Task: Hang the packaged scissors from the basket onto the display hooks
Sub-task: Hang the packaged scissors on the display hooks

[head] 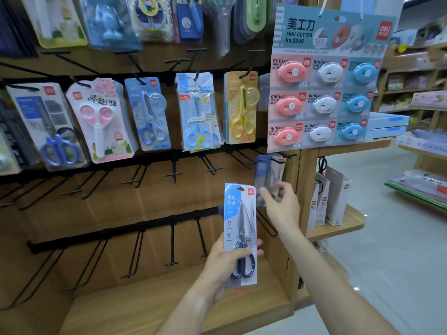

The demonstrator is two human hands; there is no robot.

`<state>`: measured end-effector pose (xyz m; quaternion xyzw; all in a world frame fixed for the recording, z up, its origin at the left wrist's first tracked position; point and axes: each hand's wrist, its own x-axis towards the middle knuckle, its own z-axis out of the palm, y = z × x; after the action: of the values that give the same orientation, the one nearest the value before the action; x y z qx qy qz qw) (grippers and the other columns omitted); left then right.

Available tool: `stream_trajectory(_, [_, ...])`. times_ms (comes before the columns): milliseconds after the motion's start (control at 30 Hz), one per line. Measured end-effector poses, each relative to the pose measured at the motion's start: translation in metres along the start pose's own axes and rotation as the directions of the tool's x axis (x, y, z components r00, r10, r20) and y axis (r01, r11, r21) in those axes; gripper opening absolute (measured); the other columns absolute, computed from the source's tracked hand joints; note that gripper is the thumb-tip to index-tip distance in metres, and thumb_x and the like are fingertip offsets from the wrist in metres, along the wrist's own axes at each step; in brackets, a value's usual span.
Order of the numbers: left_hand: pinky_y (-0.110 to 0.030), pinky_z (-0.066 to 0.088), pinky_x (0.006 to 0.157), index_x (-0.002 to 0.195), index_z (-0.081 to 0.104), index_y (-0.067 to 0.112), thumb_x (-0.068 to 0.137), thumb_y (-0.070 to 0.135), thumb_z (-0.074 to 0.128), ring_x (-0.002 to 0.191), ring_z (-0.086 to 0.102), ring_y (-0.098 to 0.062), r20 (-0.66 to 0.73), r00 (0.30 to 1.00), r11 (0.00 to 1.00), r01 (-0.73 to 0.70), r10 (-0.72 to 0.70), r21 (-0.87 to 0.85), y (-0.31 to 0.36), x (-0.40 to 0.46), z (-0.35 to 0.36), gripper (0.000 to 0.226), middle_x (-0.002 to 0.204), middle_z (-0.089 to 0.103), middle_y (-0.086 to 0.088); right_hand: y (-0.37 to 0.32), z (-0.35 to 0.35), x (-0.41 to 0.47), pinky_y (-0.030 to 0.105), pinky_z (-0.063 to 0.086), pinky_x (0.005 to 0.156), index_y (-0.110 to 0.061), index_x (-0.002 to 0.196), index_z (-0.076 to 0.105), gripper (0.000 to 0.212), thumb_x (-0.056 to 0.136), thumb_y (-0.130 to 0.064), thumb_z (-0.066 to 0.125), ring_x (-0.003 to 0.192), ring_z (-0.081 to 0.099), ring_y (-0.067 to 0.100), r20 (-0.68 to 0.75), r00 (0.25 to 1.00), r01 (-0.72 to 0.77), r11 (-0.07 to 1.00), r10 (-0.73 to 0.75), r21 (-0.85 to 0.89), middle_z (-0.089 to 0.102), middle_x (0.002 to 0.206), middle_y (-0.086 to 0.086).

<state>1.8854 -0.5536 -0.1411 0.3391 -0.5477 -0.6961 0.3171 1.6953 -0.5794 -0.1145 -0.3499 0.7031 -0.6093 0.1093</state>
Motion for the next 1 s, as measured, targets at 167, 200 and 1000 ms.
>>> stream_trajectory(167, [-0.048, 0.063, 0.093, 0.131, 0.063, 0.040, 0.104, 0.014, 0.063, 0.106, 0.076, -0.018, 0.003, 0.998, 0.990, -0.067, 0.067, 0.125, -0.001, 0.003, 0.013, 0.038, 0.114, 0.079, 0.003, -0.010, 0.007, -0.086, 0.023, 0.051, 0.075, -0.040, 0.119, 0.041, 0.072, 0.068, -0.060, 0.088, 0.102, 0.057, 0.003, 0.202, 0.977, 0.076, 0.997, -0.071, -0.019, 0.053, 0.118, -0.013])
stream_trajectory(200, [-0.045, 0.064, 0.092, 0.132, 0.062, 0.039, 0.105, 0.014, 0.062, 0.108, 0.076, -0.016, 0.019, 0.996, 0.988, -0.084, 0.083, 0.130, -0.001, 0.003, 0.016, 0.037, 0.116, 0.079, 0.004, -0.009, 0.009, -0.087, 0.020, 0.046, 0.072, -0.039, 0.120, 0.039, 0.074, 0.069, -0.057, 0.089, 0.100, 0.055, 0.003, 0.194, 0.979, 0.073, 0.996, -0.062, -0.050, 0.051, 0.119, -0.011])
stream_trajectory(1000, [-0.014, 0.052, 0.077, 0.143, 0.047, 0.050, 0.098, 0.023, 0.074, 0.111, 0.067, 0.001, -0.029, 0.990, 0.920, -0.119, 0.139, 0.374, -0.014, 0.017, 0.002, 0.059, 0.130, 0.063, 0.013, -0.002, 0.005, 0.063, 0.045, 0.054, 0.091, -0.023, 0.138, 0.047, 0.082, 0.074, -0.053, 0.087, 0.116, 0.059, 0.038, 0.014, 1.000, 0.001, 0.934, 0.004, -0.358, 0.053, 0.128, 0.016])
